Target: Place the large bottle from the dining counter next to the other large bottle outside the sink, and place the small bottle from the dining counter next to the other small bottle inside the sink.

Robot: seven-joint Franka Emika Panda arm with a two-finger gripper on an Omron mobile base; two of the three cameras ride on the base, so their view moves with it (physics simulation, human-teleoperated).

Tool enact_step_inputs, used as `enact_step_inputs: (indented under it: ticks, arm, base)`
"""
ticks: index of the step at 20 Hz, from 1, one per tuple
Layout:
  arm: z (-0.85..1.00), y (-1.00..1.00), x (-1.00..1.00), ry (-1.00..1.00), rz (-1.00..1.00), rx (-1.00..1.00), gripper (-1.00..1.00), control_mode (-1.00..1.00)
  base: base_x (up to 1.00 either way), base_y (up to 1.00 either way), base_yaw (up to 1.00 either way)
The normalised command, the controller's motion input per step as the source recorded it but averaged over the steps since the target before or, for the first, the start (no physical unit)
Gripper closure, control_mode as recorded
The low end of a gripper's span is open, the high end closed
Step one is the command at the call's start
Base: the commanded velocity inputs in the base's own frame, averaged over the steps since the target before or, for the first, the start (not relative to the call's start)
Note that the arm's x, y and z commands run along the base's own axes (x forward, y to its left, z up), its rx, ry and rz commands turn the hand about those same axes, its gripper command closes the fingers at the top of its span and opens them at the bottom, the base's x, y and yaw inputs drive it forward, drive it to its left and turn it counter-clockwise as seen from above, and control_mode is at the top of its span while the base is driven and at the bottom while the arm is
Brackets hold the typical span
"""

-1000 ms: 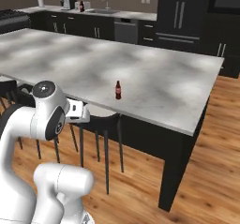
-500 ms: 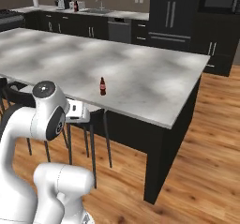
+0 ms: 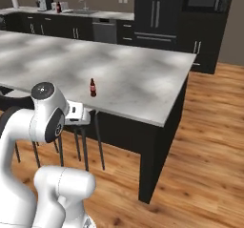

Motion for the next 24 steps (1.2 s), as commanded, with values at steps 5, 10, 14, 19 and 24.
enact_step_inputs:
  ticks: [5, 10, 14, 19, 24]
  arm:
    - [0.0, 0.0, 0.0, 0.0, 0.0, 0.0, -1.0, 1.0]
    - [0.0, 0.0, 0.0, 0.0, 0.0, 0.0, -1.0, 1.0]
    - [0.0, 0.0, 0.0, 0.0, 0.0, 0.0, -1.0, 1.0]
    - [0.0, 0.0, 0.0, 0.0, 0.0, 0.0, -1.0, 1.0]
    - [0.0, 0.0, 0.0, 0.0, 0.0, 0.0, -1.0, 1.0]
  base:
    - [0.04, 0.35, -0.14]
    - [0.15, 0.64, -0.01]
    - [0.15, 0.65, 0.0]
    - [0.3, 0.19, 0.0]
    - [0.56, 0.01, 0.0]
